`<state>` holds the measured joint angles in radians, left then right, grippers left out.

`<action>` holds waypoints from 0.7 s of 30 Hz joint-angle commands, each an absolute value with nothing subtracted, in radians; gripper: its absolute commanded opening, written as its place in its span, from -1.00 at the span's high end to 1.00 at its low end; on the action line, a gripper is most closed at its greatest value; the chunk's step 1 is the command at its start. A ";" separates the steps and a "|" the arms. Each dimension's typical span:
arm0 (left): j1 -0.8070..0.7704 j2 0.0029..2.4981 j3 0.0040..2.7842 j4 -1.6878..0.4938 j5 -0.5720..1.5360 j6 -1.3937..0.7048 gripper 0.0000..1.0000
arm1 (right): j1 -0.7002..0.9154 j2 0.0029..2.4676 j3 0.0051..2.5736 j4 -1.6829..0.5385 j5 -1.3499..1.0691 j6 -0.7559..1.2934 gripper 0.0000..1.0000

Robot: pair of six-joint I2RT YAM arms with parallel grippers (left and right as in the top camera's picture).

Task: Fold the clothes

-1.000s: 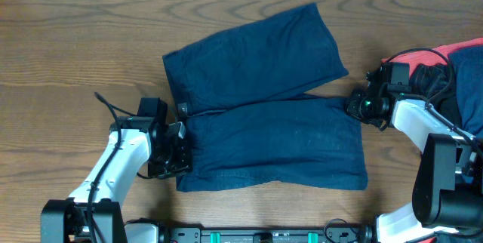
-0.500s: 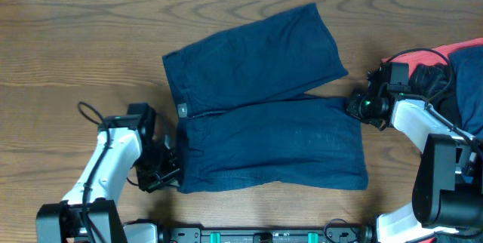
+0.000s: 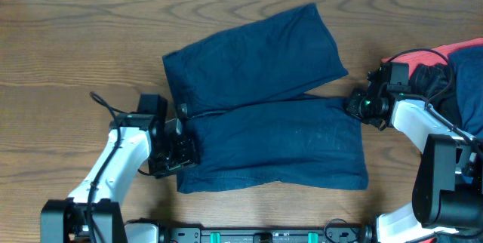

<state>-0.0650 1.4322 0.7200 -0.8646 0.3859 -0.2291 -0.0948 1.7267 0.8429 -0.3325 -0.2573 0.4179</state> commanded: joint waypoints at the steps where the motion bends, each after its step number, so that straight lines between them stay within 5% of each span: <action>1: -0.078 1.492 0.723 -0.863 0.385 -0.208 -0.15 | -0.093 1.756 0.807 -0.347 -0.191 0.433 0.59; 8: -0.078 1.615 0.725 -0.896 0.491 -0.191 0.88 | -0.093 1.756 0.807 -0.344 -0.191 0.433 0.59; 21: 0.041 1.467 0.929 -1.264 0.357 -0.196 0.88 | -0.093 1.756 0.807 -0.342 -0.144 0.433 0.62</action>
<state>0.0334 1.5040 0.9081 -1.2461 0.4007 -0.2050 -0.0948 1.7267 0.8421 -0.3313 -0.2504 0.4183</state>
